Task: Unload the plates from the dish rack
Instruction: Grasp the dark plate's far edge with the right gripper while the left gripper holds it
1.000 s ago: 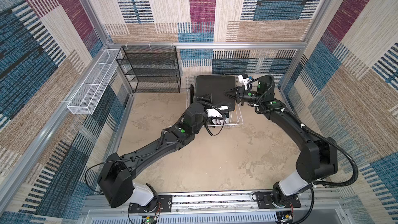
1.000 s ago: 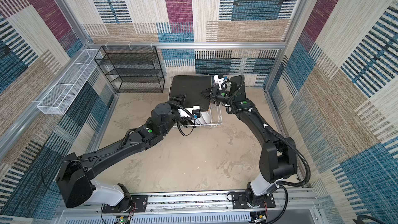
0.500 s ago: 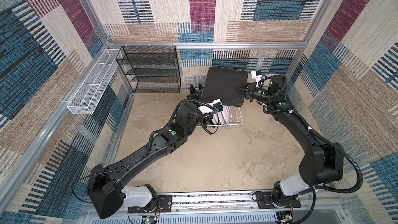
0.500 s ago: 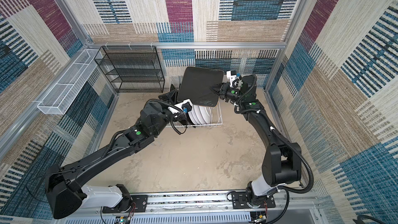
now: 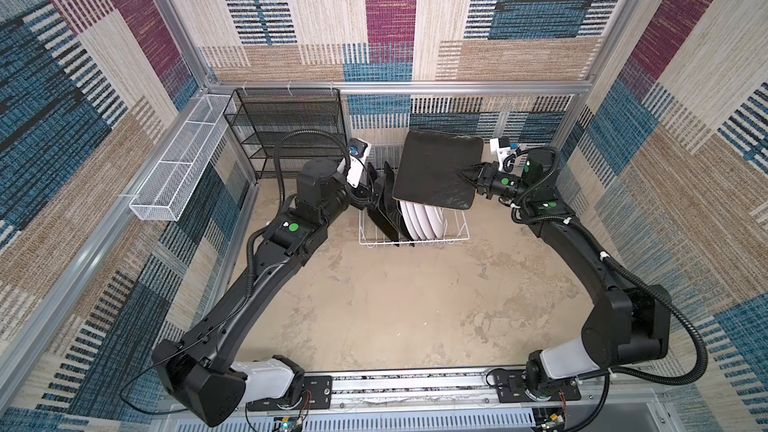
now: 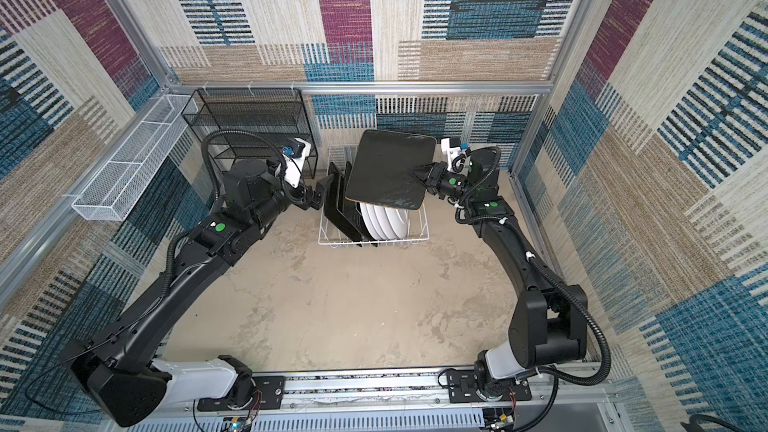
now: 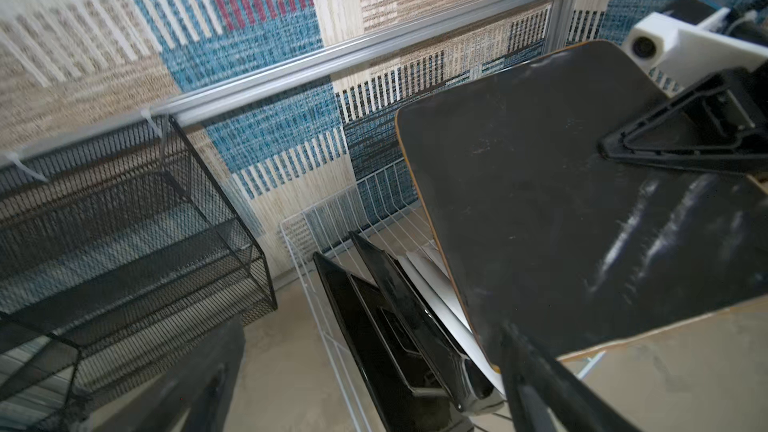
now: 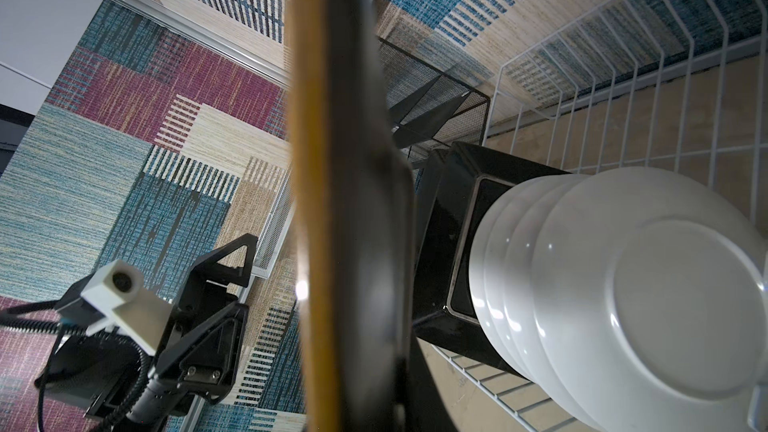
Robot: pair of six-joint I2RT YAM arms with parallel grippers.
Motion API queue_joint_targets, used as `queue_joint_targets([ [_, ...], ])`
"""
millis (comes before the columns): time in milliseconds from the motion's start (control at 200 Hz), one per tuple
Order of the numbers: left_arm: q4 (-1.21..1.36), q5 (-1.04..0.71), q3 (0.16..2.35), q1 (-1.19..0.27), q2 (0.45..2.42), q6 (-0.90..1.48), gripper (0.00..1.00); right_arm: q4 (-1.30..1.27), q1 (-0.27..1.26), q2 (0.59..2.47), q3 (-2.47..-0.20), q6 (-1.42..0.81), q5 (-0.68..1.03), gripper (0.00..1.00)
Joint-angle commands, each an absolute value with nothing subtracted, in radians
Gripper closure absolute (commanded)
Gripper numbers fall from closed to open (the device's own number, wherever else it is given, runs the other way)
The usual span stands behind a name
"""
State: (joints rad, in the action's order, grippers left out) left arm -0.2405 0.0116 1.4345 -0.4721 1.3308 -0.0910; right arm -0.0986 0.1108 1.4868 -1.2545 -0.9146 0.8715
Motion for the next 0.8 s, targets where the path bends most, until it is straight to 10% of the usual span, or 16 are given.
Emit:
queue_joint_targets([
  [0, -0.342, -0.169, 1.489, -0.435, 1.375, 0.128, 0.03, -0.215, 0.111, 1.472, -1.259, -0.894, 0.915, 1.0],
  [791, -0.38, -0.79, 1.766, -0.383, 1.786, 0.469, 0.08, -0.282, 0.112, 1.49, -1.229, -0.86, 1.006, 1.0],
])
